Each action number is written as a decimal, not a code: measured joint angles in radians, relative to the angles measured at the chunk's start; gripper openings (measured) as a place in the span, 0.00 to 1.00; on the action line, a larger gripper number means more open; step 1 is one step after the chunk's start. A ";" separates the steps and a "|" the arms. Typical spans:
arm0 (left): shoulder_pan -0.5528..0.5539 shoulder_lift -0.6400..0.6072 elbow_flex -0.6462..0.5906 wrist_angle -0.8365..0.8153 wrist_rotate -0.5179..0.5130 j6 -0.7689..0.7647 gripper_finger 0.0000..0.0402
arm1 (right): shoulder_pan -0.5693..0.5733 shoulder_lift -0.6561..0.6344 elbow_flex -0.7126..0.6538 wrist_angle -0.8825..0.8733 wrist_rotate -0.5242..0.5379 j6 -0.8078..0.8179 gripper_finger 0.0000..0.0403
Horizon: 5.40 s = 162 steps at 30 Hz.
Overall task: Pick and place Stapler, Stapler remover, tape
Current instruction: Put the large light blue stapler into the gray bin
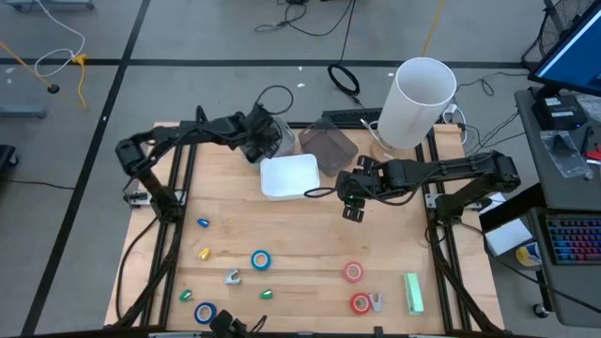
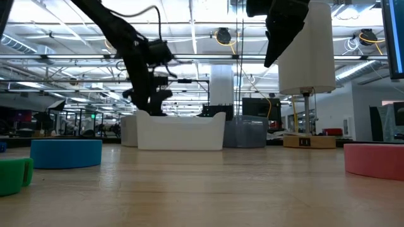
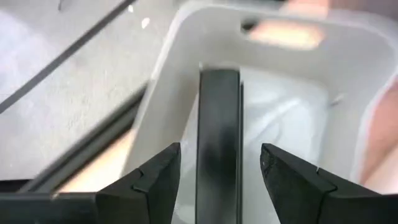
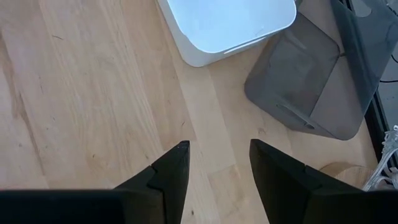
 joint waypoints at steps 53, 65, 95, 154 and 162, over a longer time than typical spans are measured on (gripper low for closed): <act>-0.821 -0.175 -0.001 -0.185 -0.070 -0.508 0.37 | 0.452 -0.051 0.000 -0.513 -0.578 0.871 0.42; -0.796 -0.175 -0.001 -0.156 -0.062 -0.436 0.37 | 0.718 -0.063 0.000 -0.420 -0.575 1.359 0.63; -0.728 -0.175 -0.002 -0.151 0.018 -0.229 0.37 | 0.876 -0.076 -0.523 0.537 -0.683 2.121 0.70; -0.722 -0.175 -0.002 -0.081 0.010 -0.199 0.37 | 0.939 -0.134 -0.522 0.508 -0.564 2.142 0.46; -0.723 -0.175 -0.002 -0.081 0.010 -0.199 0.37 | 0.941 -0.130 -0.522 0.469 -0.575 2.138 0.45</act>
